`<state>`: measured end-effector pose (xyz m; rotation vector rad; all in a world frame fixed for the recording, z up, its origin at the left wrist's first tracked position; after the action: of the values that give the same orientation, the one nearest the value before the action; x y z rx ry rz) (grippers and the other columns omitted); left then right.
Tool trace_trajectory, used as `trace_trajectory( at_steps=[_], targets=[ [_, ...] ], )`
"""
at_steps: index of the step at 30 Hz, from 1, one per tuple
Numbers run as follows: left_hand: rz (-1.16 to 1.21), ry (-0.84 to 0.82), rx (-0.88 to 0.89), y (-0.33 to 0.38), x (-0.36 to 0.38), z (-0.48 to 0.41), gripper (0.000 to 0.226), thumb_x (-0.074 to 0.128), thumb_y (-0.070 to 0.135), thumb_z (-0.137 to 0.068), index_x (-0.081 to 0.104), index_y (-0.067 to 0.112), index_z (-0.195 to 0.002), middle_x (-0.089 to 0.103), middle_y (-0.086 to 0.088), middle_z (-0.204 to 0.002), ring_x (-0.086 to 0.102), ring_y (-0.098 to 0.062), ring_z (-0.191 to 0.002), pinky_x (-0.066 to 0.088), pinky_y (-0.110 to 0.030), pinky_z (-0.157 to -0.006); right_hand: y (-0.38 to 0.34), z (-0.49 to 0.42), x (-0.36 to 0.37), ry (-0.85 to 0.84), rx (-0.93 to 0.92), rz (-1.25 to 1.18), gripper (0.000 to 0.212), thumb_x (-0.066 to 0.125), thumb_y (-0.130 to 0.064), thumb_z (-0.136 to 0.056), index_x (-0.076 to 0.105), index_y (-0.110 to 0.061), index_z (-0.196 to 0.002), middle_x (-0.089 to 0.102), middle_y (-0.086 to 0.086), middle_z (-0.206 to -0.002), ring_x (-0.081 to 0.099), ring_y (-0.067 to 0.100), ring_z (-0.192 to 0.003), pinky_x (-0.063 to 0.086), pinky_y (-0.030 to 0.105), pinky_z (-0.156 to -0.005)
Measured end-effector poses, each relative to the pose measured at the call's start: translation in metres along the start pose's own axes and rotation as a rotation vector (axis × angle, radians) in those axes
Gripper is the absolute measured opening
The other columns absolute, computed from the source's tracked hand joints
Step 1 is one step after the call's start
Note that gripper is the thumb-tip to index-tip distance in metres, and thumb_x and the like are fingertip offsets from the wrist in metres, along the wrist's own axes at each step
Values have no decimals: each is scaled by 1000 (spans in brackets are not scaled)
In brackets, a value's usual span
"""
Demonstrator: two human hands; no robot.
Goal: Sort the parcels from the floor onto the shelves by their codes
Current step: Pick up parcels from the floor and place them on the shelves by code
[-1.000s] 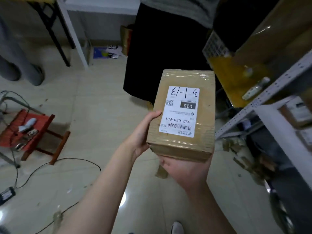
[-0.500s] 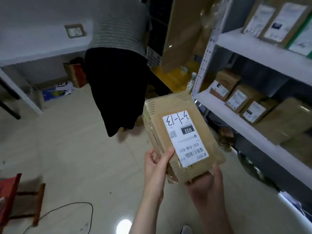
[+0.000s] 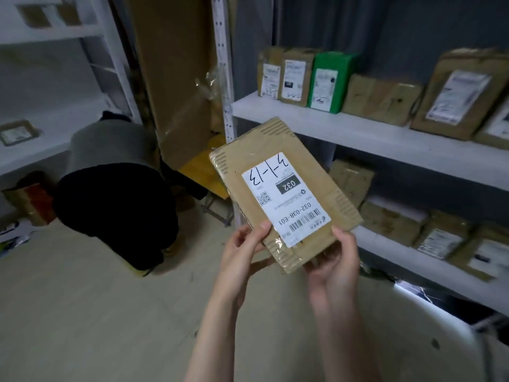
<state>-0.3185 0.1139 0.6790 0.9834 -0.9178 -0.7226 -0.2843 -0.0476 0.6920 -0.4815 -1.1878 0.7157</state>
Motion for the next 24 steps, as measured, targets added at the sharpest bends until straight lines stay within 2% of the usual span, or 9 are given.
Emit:
trace_trajectory(
  at_steps=[3, 5, 8, 11, 14, 17, 20, 22, 24],
  targets=[
    [25, -165, 65, 30, 64, -7, 60, 81, 41, -68, 60, 4, -109, 68, -2, -82, 64, -15, -70, 53, -24, -56, -71, -12, 3, 14, -119, 10, 19, 65, -20, -84, 71, -20, -102, 76, -1, -93, 69, 19, -89, 52, 30, -69],
    [49, -267, 130, 53, 107, -10, 68, 77, 46, -66, 57, 2, -113, 68, 4, -75, 62, -9, -60, 49, -20, -53, -117, -16, 8, 9, -206, 13, 31, 72, -21, -74, 72, -18, -105, 76, 1, -100, 70, 22, -94, 54, 33, -74],
    [33, -347, 213, 87, 165, -9, 76, 75, 50, -64, 60, 7, -126, 73, -6, -108, 70, -25, -99, 56, -36, -74, -179, -17, 14, -13, -328, -3, 50, 77, -29, -60, 72, -18, -109, 75, 2, -108, 68, 22, -101, 52, 36, -87],
    [0, -409, 281, 117, 217, -3, 76, 74, 52, -64, 62, 8, -125, 74, -6, -107, 70, -24, -96, 57, -34, -73, -235, -13, 15, -22, -418, -13, 39, 75, -32, -65, 73, -19, -102, 76, 2, -100, 69, 21, -98, 52, 36, -84],
    [-31, -511, 295, 134, 268, 1, 76, 76, 49, -68, 57, 9, -130, 72, -8, -114, 69, -29, -104, 58, -42, -82, -292, -7, 11, -15, -522, -12, 20, 71, -23, -82, 71, -17, -100, 76, 1, -95, 70, 21, -94, 54, 34, -79],
    [-92, -526, 307, 152, 309, -1, 115, 87, 60, -49, 40, 13, -143, 67, -4, -125, 67, -24, -110, 55, -48, -93, -351, 1, 5, -7, -659, 44, 33, 74, -25, -78, 70, -14, -109, 75, 4, -106, 68, 25, -106, 54, 38, -88],
    [-338, -380, 498, 192, 342, 7, 151, 84, 75, -32, 14, 21, -154, 38, -5, -154, 43, -21, -137, 37, -49, -112, -411, 17, 1, 31, -812, 106, 42, 74, -22, -78, 68, -5, -116, 75, 4, -100, 72, 16, -88, 56, 25, -66],
    [-494, -314, 665, 222, 365, 21, 158, 85, 69, -40, -10, 19, -156, 4, -4, -164, 12, -23, -150, 15, -46, -121, -449, 31, 1, 51, -898, 148, 28, 69, -14, -85, 65, -5, -111, 71, 2, -87, 68, 6, -67, 50, 18, -54],
    [-637, -275, 903, 253, 389, 38, 158, 84, 66, -46, -21, 16, -153, -12, 0, -163, -4, -21, -151, 6, -45, -121, -485, 47, 6, 76, -996, 211, 30, 71, -11, -82, 59, -8, -109, 67, 0, -82, 62, 1, -56, 47, 17, -50]
  ],
)
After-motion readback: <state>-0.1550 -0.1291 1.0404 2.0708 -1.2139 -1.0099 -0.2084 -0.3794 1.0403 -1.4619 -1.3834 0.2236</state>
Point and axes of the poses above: each hand's wrist, its own z-axis away from the middle knuckle, its own x-axis out of the palm, y = z × x, the point moved 10 cm from there along -z, towards the middle knuckle
